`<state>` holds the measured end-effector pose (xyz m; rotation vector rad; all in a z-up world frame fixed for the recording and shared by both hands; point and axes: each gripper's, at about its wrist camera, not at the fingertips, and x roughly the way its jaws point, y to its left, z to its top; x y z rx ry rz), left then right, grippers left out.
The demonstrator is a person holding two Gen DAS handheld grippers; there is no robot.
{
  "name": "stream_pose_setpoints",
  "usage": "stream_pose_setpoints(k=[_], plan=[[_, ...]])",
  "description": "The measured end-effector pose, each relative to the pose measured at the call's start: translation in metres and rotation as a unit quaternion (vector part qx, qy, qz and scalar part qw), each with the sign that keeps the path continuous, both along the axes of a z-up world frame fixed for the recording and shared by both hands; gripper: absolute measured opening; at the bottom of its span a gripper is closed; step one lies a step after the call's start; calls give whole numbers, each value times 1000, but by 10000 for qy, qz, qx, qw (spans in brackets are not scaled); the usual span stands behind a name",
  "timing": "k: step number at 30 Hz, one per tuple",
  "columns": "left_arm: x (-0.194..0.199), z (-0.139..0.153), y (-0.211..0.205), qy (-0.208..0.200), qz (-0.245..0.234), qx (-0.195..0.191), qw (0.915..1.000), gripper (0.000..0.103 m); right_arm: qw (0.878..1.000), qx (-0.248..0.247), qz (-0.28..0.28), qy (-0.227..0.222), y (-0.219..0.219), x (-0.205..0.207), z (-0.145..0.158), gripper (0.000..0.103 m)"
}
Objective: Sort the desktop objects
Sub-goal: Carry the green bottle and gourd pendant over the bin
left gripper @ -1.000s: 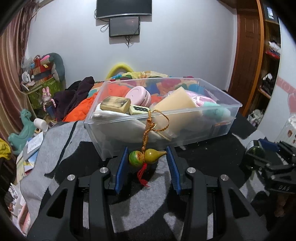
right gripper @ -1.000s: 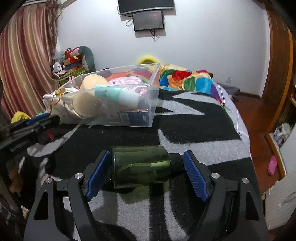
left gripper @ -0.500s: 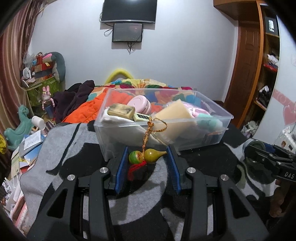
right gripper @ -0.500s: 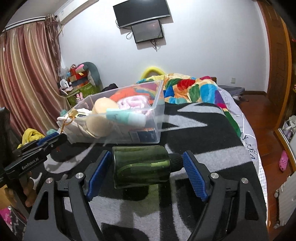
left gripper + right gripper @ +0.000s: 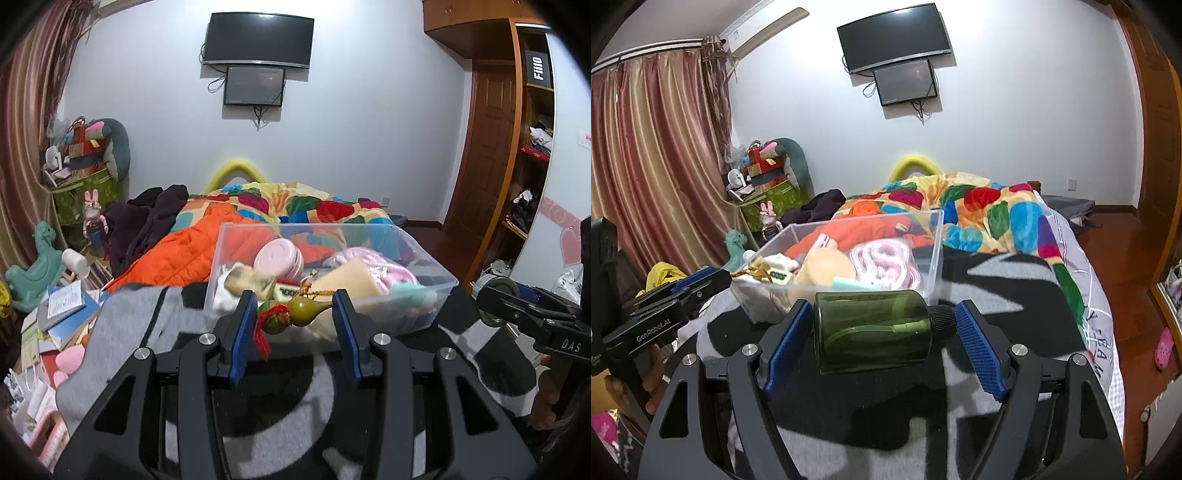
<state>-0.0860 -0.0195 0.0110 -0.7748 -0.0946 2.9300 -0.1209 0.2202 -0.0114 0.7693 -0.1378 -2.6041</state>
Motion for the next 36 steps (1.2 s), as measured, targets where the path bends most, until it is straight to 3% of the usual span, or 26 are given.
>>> stream_pose_setpoints(k=[13, 26, 36], plan=[[-42, -14, 7, -235, 107, -432, 9987, 42, 9992, 382, -64, 84, -21, -42, 7, 77], [-54, -29, 6, -366, 88, -404, 9985, 42, 9970, 748, 213, 16, -53, -73, 1, 77], [-54, -28, -1, -373, -37, -146, 9992, 45, 9942, 1056, 192, -59, -67, -75, -12, 78]])
